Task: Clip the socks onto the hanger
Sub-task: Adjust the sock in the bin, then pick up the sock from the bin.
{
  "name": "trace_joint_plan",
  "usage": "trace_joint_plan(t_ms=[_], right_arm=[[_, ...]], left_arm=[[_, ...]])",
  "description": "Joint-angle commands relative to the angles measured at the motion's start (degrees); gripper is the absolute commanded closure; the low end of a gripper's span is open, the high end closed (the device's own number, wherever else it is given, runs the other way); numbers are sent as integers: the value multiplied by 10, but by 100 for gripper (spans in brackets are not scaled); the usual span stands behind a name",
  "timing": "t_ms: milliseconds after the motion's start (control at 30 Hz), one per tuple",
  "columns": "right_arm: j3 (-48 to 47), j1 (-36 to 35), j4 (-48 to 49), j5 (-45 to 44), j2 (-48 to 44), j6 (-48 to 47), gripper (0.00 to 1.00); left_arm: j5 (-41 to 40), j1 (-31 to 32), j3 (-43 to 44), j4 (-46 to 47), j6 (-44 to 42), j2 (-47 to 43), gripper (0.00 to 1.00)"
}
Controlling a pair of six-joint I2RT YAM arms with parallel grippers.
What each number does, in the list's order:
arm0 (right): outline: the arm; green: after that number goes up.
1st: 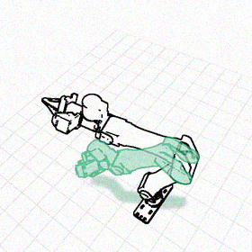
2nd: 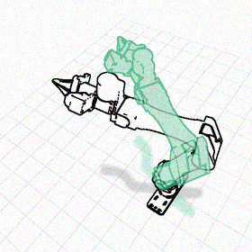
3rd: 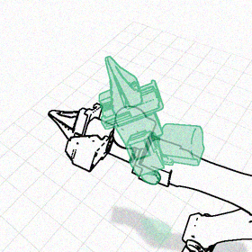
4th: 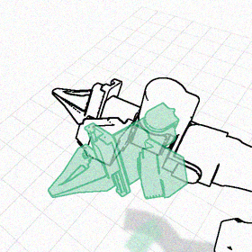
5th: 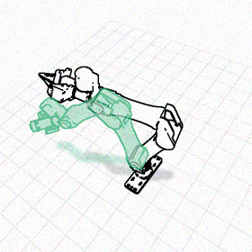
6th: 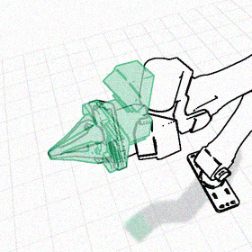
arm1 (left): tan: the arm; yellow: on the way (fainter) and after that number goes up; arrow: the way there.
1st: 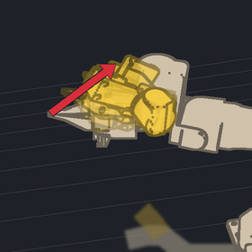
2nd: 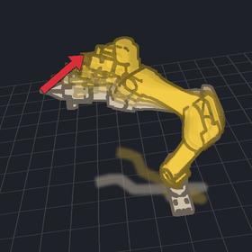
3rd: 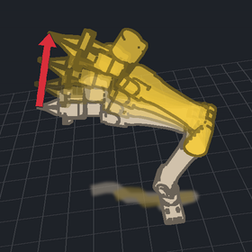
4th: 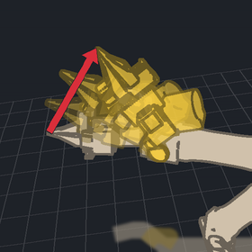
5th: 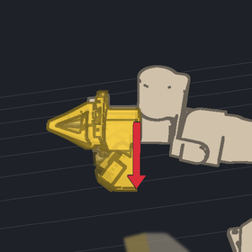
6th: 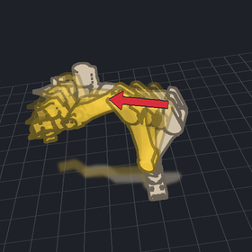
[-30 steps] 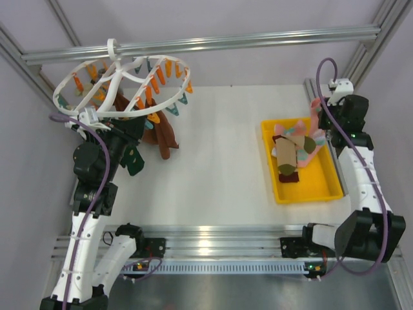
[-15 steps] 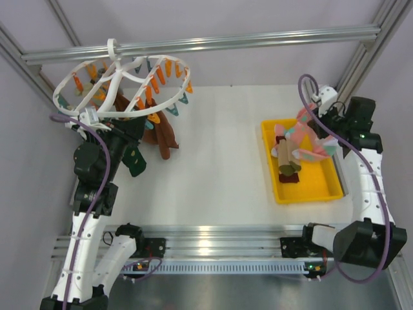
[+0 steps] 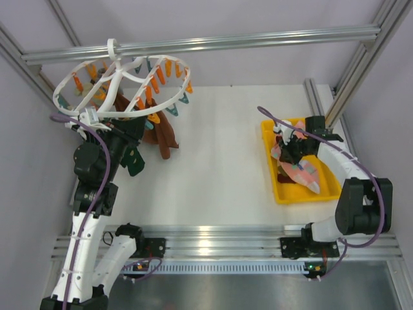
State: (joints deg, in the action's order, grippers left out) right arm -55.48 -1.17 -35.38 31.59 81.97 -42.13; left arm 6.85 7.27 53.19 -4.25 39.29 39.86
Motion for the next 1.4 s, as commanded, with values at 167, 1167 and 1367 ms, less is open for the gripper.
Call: trace_joint_plan(t_ms=[167, 1167, 1367], right_arm=[[-19, -6, 17, -17, 7, -35, 53], [-58, 42, -45, -20, 54, 9, 48], [-67, 31, -52, -24, 23, 15, 99]], left_arm=[[-32, -7, -4, 13, 10, 10, 100], [-29, -6, -11, 14, 8, 9, 100], [-31, -7, -5, 6, 0, 6, 100]])
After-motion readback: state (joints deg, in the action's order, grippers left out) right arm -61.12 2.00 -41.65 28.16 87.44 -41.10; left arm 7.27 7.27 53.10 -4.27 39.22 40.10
